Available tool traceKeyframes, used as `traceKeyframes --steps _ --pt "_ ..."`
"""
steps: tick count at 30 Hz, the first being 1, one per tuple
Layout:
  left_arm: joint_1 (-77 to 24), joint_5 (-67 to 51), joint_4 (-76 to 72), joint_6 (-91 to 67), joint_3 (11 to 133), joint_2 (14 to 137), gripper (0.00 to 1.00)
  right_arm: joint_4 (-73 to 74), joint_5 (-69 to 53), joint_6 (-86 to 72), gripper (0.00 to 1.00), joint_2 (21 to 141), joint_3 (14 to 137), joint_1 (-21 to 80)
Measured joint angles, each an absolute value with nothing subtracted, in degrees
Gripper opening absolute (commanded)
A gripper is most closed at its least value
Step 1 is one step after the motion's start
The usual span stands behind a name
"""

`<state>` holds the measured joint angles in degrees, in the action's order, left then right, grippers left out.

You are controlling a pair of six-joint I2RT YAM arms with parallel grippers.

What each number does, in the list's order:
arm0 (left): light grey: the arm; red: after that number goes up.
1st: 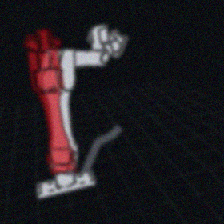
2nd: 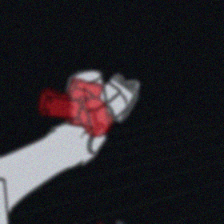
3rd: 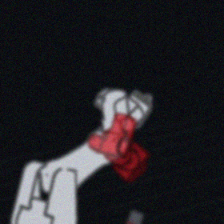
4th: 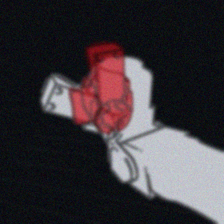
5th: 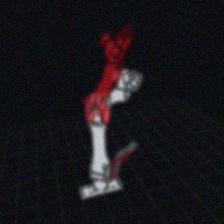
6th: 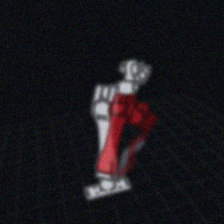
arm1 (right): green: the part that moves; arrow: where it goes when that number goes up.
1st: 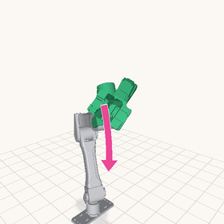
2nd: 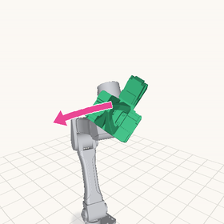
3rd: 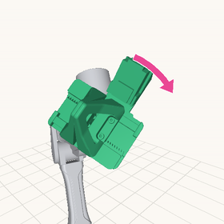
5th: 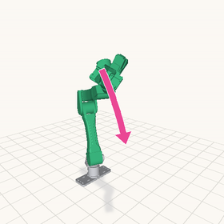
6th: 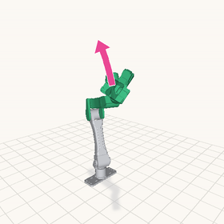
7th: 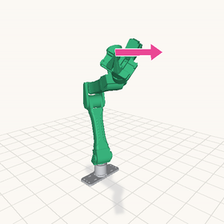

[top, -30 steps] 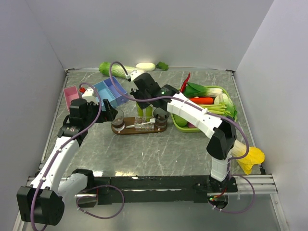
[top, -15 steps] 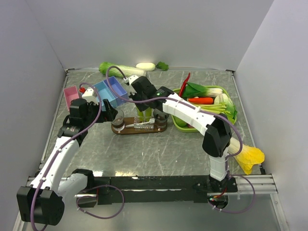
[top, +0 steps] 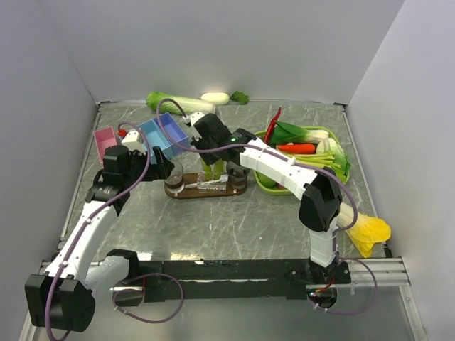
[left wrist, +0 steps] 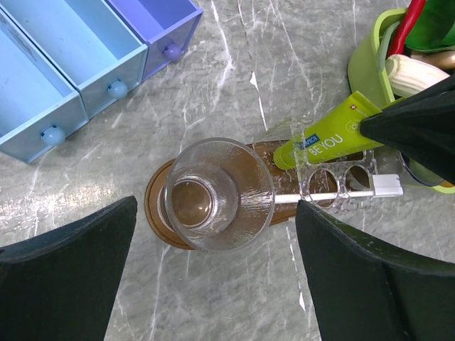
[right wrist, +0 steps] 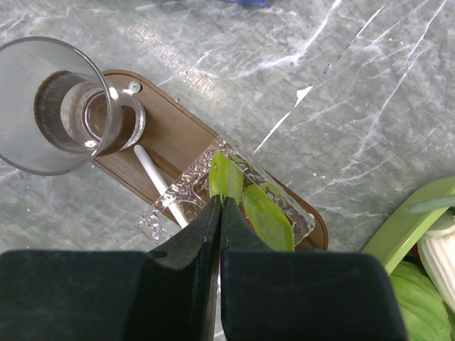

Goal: Prepare toiletry sets of a toothbrush and toothpaste on the tray
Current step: Place the toothpaste in the toothpaste holder.

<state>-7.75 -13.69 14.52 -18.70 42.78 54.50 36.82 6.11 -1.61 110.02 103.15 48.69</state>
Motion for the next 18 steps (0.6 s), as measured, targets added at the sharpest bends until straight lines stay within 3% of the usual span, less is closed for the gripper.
traceKeyframes --steps 8,14,18 --pt "-7.75 -13.72 14.52 -18.7 42.78 54.92 0.97 36.25 5.89 -1.83 0.19 110.02 102.59 48.53" --pt "-7.77 -13.76 14.52 -18.7 42.78 54.92 0.97 35.97 5.85 -1.83 0.19 110.02 102.59 48.47" --pt "-7.77 -13.91 14.5 -18.7 42.78 54.92 0.97 35.81 5.82 -1.83 0.11 110.02 102.54 48.47"
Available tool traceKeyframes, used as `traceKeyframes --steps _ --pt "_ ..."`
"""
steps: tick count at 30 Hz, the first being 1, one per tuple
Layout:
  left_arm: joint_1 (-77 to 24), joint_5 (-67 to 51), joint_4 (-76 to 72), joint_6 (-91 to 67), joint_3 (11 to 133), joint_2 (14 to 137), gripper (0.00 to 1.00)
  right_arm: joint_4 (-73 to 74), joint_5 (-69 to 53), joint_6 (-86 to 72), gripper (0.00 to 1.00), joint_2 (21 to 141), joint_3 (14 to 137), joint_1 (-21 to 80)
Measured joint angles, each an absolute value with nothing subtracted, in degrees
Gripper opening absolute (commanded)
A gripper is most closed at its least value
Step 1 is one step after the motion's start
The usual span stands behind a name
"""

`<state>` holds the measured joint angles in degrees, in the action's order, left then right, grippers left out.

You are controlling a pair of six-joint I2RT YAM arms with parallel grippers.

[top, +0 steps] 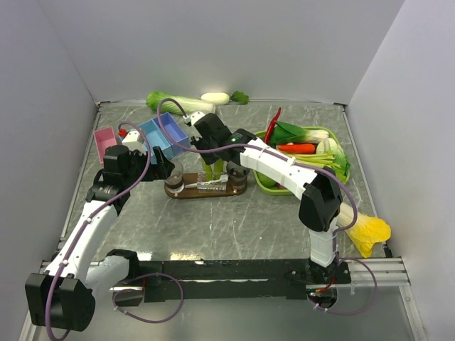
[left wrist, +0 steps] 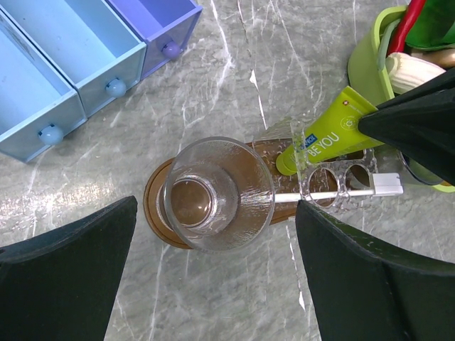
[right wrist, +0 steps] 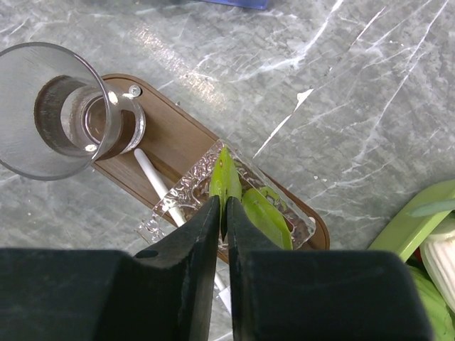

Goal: Prepare toiletry sets of a toothbrush and toothpaste on the tray
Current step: Place the toothpaste in the toothpaste holder.

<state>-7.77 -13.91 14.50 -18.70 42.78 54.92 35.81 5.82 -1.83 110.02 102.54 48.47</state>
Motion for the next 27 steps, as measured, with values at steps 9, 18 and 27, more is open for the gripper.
traceKeyframes --steps 9,18,27 --pt "-7.77 -14.17 14.5 -18.7 42.78 54.92 0.97 34.06 5.76 -1.83 0.0 109.97 101.65 48.47" --pt "-7.77 -14.33 14.5 -18.7 42.78 54.94 0.97 29.47 6.0 -2.35 0.0 107.33 96.55 48.45" --pt "-7.77 -14.74 14.5 -18.7 42.78 54.98 0.97 22.04 7.44 -3.31 0.0 103.13 88.66 48.45"
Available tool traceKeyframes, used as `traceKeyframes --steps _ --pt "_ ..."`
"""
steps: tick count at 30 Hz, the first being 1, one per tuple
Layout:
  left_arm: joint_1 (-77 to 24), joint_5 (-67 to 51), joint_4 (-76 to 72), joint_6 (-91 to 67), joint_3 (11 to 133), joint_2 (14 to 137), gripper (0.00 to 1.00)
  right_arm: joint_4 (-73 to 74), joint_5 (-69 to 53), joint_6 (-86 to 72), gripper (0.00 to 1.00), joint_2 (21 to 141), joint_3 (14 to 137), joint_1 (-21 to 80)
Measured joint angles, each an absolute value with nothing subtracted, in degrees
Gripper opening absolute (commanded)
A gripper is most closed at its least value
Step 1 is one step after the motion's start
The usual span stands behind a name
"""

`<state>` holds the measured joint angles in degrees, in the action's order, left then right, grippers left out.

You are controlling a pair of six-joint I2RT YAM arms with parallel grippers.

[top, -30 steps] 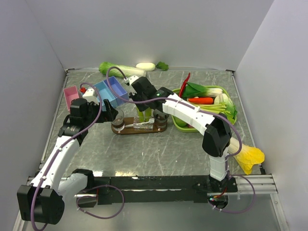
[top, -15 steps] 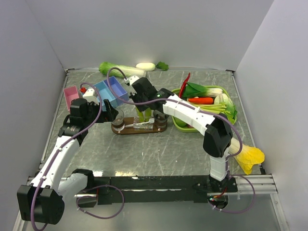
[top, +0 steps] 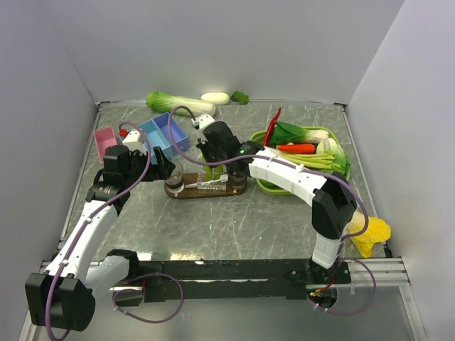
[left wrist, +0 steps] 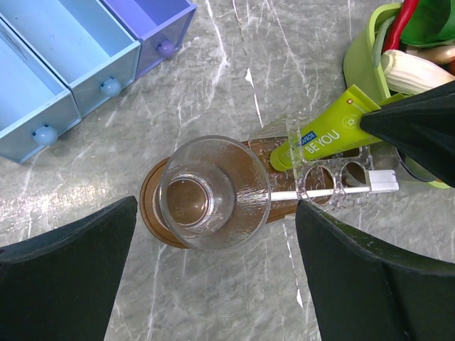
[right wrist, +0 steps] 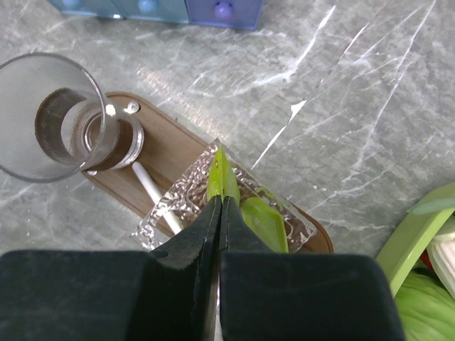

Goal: Prepare toiletry sets of a toothbrush and toothpaste on the tray
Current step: Place the toothpaste in the toothpaste holder.

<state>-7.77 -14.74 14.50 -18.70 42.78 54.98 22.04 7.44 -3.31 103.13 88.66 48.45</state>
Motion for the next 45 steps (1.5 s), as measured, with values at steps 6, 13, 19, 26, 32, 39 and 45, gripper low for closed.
traceKeyframes --steps 6,13,19,26,32,39,45 --pt "-7.77 -14.98 14.48 -18.7 42.78 54.98 0.97 17.61 8.38 -3.01 0.0 101.71 85.19 48.84" --pt "-7.77 -15.14 14.48 -18.68 42.78 54.98 0.97 14.92 10.09 -1.5 0.0 101.6 83.94 50.41" --pt "-7.77 -15.16 14.48 -18.7 42.78 54.98 0.97 14.85 11.29 -1.1 0.17 101.6 83.9 51.03" --pt "-7.77 -15.18 14.46 -18.7 42.78 54.98 0.97 15.62 11.31 -0.58 0.44 101.6 83.9 51.13" --pt "-7.77 -15.22 14.46 -18.7 42.78 54.98 0.97 16.51 10.41 -0.51 0.57 101.01 83.9 51.13" --pt "-7.75 -15.51 14.46 -18.7 42.78 55.05 0.97 18.94 8.08 0.01 0.65 95.5 82.78 51.11" --pt "-7.75 -15.84 14.46 -18.7 42.78 55.02 0.97 24.64 -1.76 0.86 0.59 90.19 82.78 49.93"
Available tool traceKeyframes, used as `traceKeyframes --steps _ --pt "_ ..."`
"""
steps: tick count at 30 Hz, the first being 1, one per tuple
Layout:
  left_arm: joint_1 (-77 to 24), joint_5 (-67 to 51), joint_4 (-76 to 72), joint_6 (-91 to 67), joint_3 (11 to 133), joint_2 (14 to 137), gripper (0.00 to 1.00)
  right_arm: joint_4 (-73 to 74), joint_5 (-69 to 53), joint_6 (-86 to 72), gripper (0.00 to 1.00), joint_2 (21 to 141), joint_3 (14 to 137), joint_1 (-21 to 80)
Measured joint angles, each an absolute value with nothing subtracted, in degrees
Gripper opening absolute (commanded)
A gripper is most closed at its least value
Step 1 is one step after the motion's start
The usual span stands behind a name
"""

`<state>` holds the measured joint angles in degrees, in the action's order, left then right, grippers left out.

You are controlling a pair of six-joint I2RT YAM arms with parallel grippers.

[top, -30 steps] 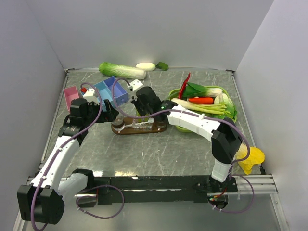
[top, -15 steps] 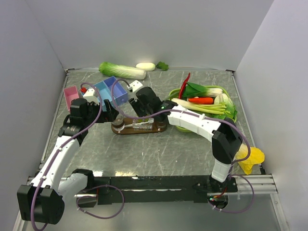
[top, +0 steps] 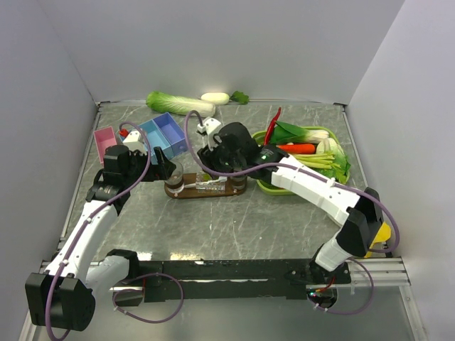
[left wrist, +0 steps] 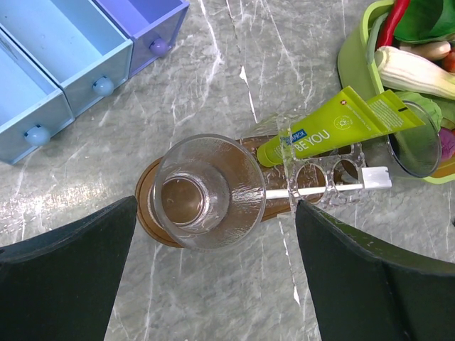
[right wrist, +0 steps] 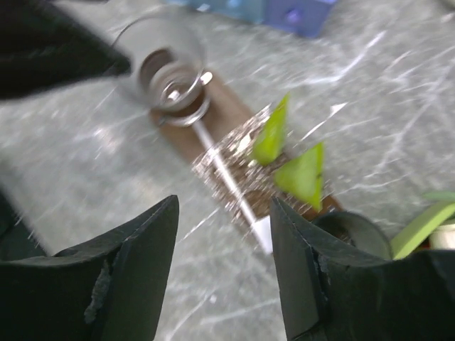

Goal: Prepare toiletry sets of a toothbrush and toothpaste on the tray
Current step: Place the toothpaste in the toothpaste holder, then pick up the toothbrush from the toothpaste holder.

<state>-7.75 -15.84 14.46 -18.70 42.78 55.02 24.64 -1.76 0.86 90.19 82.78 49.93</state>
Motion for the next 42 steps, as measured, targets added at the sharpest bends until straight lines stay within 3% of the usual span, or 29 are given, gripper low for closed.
traceKeyframes --steps 3,7,30,42 --pt "-7.7 -16.08 14.46 -18.7 42.78 55.02 0.97 28.49 -7.42 1.19 0.51 89.6 82.74 48.36" --pt "-7.7 -16.43 14.46 -18.7 42.78 55.02 0.97 31.86 -11.38 1.34 0.49 89.6 80.88 46.52" --pt "-7.68 -17.19 14.44 -18.7 42.78 55.11 0.97 35.46 -8.88 11.0 0.6 95.31 81.62 45.82" --pt "-7.68 -17.74 14.41 -18.7 42.78 55.66 0.97 35.46 -7.6 14.66 0.59 97.54 83.22 45.84"
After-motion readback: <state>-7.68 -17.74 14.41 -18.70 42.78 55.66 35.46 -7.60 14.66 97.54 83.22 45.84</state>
